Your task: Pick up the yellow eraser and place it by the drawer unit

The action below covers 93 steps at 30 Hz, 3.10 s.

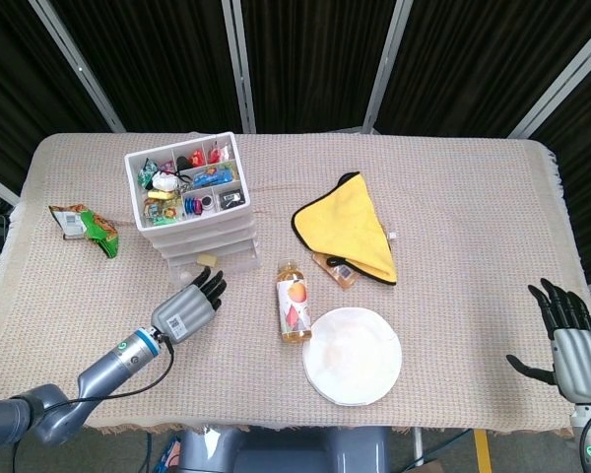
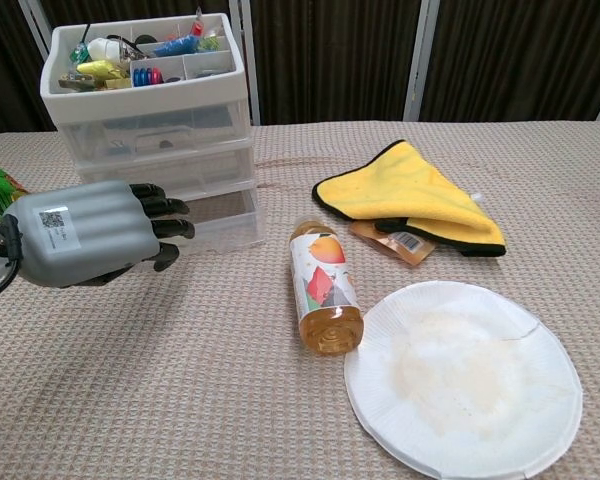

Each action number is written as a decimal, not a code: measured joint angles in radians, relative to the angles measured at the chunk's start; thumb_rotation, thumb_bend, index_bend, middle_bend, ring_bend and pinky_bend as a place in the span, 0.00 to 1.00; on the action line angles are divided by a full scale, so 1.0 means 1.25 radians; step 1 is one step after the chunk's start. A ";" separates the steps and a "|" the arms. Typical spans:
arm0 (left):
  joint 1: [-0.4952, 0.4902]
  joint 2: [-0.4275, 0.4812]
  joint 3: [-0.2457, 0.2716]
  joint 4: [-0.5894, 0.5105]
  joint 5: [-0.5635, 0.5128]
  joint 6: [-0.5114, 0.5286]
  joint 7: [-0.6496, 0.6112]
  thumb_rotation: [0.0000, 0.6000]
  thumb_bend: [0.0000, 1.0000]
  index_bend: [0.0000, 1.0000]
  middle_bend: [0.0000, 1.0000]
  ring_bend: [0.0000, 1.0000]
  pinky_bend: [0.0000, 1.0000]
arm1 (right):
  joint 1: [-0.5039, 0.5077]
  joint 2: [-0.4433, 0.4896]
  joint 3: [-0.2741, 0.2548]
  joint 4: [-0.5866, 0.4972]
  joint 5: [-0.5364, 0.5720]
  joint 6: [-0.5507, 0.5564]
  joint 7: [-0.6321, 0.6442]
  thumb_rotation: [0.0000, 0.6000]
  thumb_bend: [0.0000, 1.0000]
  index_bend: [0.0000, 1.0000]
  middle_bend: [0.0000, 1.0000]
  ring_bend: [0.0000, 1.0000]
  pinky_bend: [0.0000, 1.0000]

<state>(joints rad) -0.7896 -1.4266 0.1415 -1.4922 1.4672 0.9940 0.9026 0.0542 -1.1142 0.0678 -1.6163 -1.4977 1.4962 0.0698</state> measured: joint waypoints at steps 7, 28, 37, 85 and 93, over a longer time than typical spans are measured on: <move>-0.023 0.008 0.009 0.010 0.022 -0.052 0.001 1.00 1.00 0.38 0.14 0.08 0.15 | 0.000 0.002 0.000 -0.002 0.002 -0.002 0.004 1.00 0.02 0.08 0.00 0.00 0.00; -0.037 -0.005 -0.013 0.045 -0.026 -0.151 -0.063 1.00 1.00 0.38 0.14 0.08 0.15 | 0.000 0.003 0.001 -0.005 0.006 -0.005 0.006 1.00 0.02 0.08 0.00 0.00 0.00; -0.034 -0.017 -0.014 0.055 -0.010 -0.152 -0.079 1.00 1.00 0.38 0.14 0.08 0.15 | 0.000 0.002 0.002 -0.005 0.006 -0.005 0.006 1.00 0.02 0.08 0.00 0.00 0.00; 0.007 -0.012 -0.049 0.175 -0.128 -0.158 -0.060 1.00 1.00 0.37 0.13 0.08 0.15 | -0.001 0.000 0.003 -0.006 0.008 -0.003 0.001 1.00 0.01 0.08 0.00 0.00 0.00; 0.018 -0.003 -0.050 0.162 -0.131 -0.144 -0.071 1.00 1.00 0.35 0.12 0.06 0.14 | -0.001 0.000 0.003 -0.007 0.009 -0.004 -0.001 1.00 0.01 0.08 0.00 0.00 0.00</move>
<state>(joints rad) -0.7673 -1.4306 0.0796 -1.2901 1.3030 0.8144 0.8133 0.0531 -1.1137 0.0720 -1.6253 -1.4866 1.4912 0.0690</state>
